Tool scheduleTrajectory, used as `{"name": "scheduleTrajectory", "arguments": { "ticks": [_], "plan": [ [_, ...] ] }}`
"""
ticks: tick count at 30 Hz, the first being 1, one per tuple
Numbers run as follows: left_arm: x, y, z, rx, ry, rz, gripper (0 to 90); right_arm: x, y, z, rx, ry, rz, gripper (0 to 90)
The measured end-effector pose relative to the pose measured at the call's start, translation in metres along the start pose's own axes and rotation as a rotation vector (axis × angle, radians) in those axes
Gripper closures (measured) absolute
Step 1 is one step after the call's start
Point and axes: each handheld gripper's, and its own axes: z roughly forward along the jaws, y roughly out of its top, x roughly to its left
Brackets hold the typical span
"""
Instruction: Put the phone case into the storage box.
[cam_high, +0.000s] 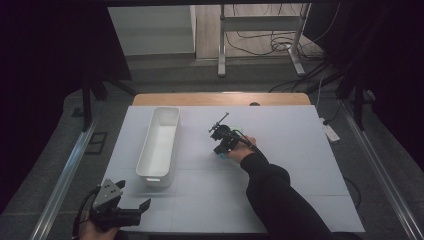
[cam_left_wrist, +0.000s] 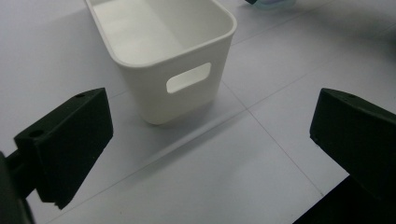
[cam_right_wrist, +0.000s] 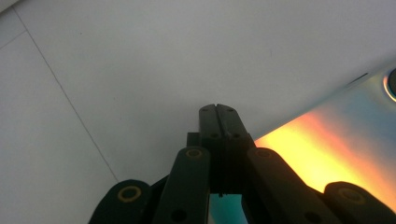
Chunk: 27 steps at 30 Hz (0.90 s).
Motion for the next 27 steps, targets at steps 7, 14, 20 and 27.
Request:
{"name": "scheduleTrajectory", "arguments": {
  "ticks": [7,14,20,27],
  "plan": [
    [0.000,0.000,0.000,0.002,0.000,0.000,0.3,0.000,-0.010,-0.005,0.001,-0.004,-0.004,89.1],
    [0.000,0.000,0.000,0.002,0.001,-0.001,0.3,-0.004,-0.019,-0.011,-0.002,-0.018,0.006,89.1],
    [0.000,0.000,0.000,0.003,0.001,0.000,0.3,-0.010,-0.027,-0.015,0.000,-0.030,0.021,89.2],
    [0.000,0.000,0.000,0.003,0.001,-0.001,0.3,-0.017,-0.034,-0.019,-0.006,-0.033,0.042,89.2]
  ]
}}
